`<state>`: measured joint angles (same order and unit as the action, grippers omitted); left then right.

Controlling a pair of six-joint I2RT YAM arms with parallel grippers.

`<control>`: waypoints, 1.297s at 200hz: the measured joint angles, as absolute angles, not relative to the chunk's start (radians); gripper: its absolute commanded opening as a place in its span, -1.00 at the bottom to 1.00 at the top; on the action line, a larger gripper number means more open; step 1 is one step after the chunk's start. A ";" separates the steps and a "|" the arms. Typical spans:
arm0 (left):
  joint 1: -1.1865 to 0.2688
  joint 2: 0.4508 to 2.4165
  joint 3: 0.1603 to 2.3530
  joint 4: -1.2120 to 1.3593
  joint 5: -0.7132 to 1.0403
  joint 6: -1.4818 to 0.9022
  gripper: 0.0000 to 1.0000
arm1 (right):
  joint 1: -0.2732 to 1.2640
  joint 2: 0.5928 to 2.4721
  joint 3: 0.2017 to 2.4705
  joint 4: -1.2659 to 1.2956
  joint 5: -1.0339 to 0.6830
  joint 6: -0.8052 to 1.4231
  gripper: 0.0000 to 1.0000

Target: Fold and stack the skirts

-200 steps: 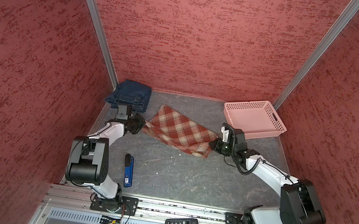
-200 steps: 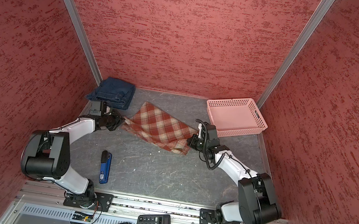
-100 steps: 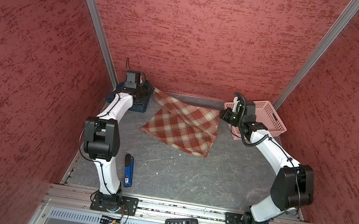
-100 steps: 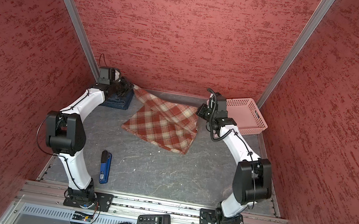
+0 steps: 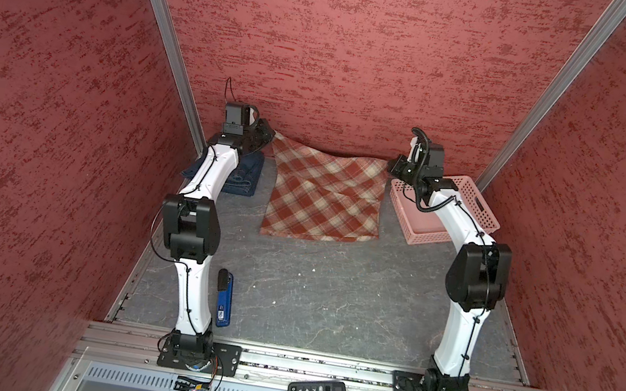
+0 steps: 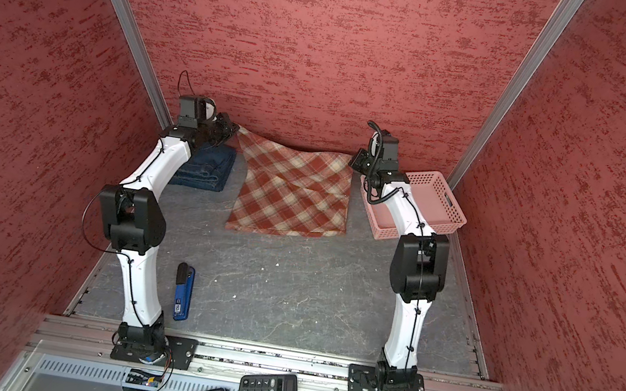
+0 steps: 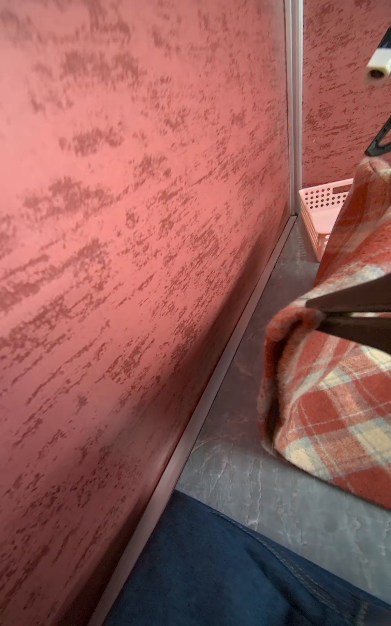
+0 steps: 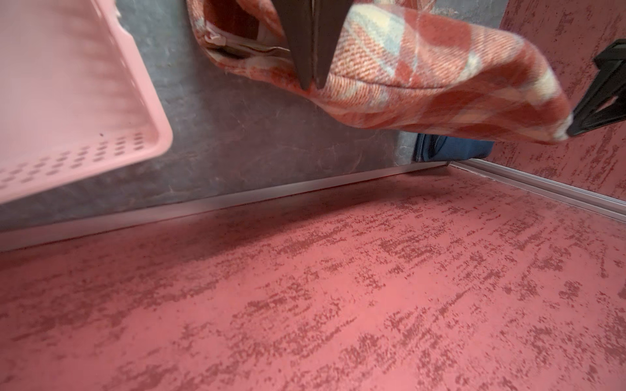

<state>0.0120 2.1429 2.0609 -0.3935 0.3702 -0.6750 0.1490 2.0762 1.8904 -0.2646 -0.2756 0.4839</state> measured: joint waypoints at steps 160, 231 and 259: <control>-0.058 1.806 1.089 -0.208 0.360 -0.662 -1.00 | 0.161 1.712 1.036 -0.084 -0.315 0.498 -1.00; -0.057 1.817 1.092 -0.211 0.322 -0.666 -1.00 | 0.180 1.736 0.997 -0.081 -0.309 0.501 -1.00; -0.057 1.806 1.150 -0.235 0.315 -0.665 -1.00 | 0.180 1.736 1.075 -0.119 -0.290 0.477 -1.00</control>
